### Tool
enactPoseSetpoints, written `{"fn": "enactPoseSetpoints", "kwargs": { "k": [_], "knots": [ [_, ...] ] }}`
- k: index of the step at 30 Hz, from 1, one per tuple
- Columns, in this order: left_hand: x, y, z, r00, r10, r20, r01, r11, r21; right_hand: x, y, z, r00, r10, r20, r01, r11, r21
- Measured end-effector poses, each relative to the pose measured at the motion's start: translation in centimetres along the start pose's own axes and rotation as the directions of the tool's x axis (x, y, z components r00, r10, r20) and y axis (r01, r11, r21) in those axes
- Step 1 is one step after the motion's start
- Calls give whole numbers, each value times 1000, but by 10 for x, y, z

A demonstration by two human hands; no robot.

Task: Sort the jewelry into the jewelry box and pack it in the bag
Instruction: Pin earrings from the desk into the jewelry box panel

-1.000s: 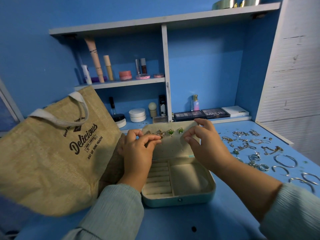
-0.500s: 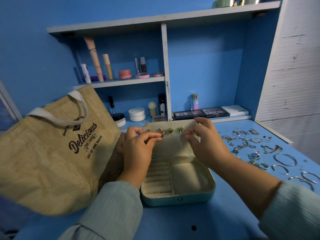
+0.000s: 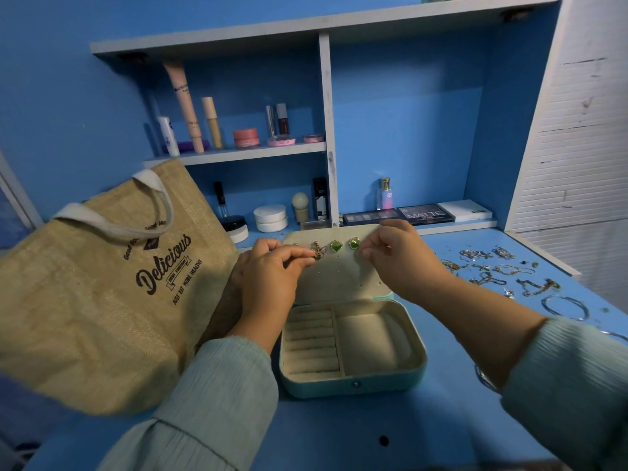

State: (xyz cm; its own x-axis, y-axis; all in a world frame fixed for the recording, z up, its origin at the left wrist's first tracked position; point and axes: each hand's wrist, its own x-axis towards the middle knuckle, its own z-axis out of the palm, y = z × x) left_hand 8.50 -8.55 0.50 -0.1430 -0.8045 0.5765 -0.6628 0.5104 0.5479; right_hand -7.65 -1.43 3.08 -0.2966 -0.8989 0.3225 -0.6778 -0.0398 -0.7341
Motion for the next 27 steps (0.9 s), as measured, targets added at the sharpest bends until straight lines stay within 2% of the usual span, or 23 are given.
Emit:
{"fn": "enactPoseSetpoints", "kwargs": {
  "k": [8, 12, 19, 27],
  "knots": [
    [1, -1, 3, 1000, 2, 23, -1, 999, -45, 9, 0, 2, 1000, 10, 19, -10, 999, -38],
    [3, -5, 9, 1000, 9, -16, -9, 999, -32, 9, 2, 1, 1000, 5, 14, -4, 999, -39],
    [6, -11, 16, 999, -45, -26, 43, 996, -74, 10, 1, 2, 1000, 0, 13, 0, 1000, -15],
    [3, -5, 12, 1000, -3, -19, 3, 999, 35, 6, 0, 0, 1000, -19, 8, 19, 1000, -10]
  ]
}}
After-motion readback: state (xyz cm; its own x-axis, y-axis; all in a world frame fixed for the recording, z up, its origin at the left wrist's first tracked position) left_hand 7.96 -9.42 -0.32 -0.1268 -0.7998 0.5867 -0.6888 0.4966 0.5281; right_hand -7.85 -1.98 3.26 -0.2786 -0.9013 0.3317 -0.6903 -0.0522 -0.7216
